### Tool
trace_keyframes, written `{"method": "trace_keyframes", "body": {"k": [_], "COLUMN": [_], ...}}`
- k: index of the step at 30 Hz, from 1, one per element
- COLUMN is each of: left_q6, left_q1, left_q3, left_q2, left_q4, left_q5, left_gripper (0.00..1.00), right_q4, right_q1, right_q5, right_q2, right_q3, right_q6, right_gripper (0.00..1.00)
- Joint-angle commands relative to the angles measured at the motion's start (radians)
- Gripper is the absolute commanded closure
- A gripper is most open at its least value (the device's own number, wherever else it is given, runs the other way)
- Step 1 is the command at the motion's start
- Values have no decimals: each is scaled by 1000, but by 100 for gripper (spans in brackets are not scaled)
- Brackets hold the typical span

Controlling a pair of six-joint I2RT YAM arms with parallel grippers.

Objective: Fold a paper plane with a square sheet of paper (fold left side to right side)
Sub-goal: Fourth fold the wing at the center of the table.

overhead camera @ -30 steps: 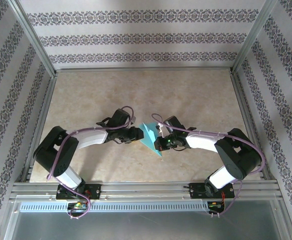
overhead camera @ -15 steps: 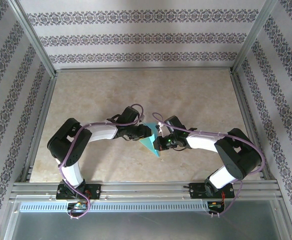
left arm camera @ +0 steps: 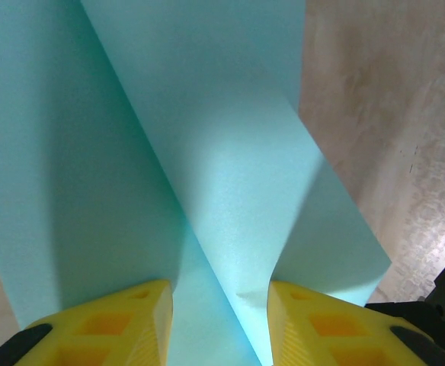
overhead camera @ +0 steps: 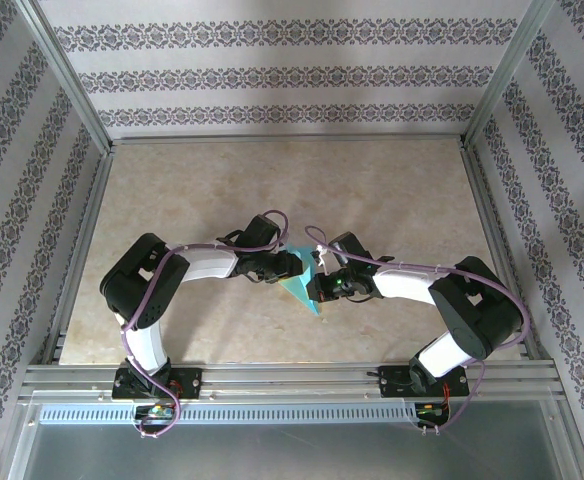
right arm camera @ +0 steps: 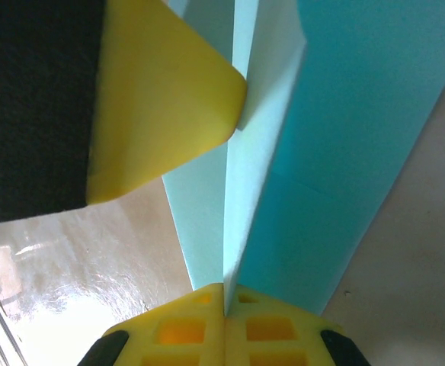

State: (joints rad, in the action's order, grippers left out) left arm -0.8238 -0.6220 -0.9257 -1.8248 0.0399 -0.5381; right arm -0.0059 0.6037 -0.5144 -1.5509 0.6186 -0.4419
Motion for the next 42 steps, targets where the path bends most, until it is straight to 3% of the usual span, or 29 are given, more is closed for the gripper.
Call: {"method": "trace_keyframes", "body": {"k": [1, 27, 42], "left_q6": [-8, -8, 6], "left_q1": [-12, -14, -13], "left_q3": [-25, -52, -74], "left_q2": [-11, -23, -81], "left_q4": [33, 54, -36], "left_q5": [15, -13, 28], "left_gripper": [62, 62, 62], "right_q4": [11, 18, 20], "right_q1": [-13, -16, -19], "right_q5": [-13, -22, -31], "right_q2": [-8, -30, -25], "right_q3": [-16, -5, 3], "right_q6": [1, 2, -1], "right_gripper": [93, 92, 85]}}
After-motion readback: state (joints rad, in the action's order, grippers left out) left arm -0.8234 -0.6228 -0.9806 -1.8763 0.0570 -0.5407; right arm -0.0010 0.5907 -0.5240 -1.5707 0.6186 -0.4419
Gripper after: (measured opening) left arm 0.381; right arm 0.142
